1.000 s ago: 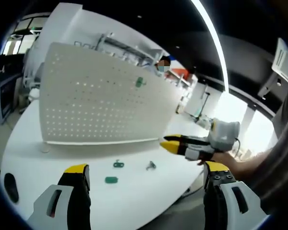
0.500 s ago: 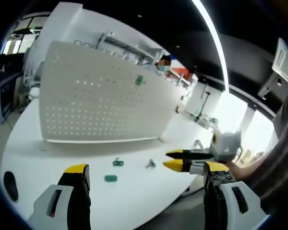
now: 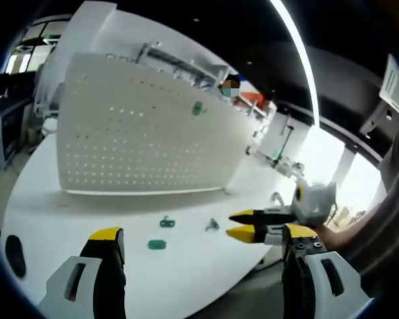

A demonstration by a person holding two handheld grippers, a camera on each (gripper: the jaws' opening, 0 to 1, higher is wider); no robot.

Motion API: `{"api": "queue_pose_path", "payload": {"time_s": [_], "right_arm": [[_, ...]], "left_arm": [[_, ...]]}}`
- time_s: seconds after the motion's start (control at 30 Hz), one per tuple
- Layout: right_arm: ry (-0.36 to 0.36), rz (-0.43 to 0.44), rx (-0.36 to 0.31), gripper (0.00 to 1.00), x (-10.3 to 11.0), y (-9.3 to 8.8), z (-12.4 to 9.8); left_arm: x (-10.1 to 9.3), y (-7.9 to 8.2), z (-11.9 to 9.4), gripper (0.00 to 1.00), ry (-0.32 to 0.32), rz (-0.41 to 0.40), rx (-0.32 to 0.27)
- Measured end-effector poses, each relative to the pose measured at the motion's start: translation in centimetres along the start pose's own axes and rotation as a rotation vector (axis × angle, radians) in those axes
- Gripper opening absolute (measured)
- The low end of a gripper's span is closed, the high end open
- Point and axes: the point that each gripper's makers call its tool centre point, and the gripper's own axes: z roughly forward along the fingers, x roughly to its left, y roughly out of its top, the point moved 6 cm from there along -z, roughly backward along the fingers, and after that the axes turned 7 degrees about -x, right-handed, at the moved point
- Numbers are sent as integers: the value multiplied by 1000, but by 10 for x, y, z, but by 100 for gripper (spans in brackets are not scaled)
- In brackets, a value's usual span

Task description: Insert the hook assembly into the mounting plate slot until the hook locks in place.

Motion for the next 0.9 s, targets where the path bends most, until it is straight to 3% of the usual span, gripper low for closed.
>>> {"api": "queue_pose_path", "payload": {"time_s": [0.37,0.47,0.57,0.67,0.9], "right_arm": [[77,4,75,24,10,-14,19],[68,75,78,24,7,-15,27],[93,41,86,23,11,-16,37],[105,30,34,22,12,-12,46],[140,58,80,22,19,-23,76]], "left_arm": [[7,-2,-2,100,18,-11,11],[9,-1,-3,100,24,-16,10],[11,-2,-2,100,26,-18,16],[12,-3,-1,100,26,-18,19],[14,-3,1,100,27,-25,24]]}}
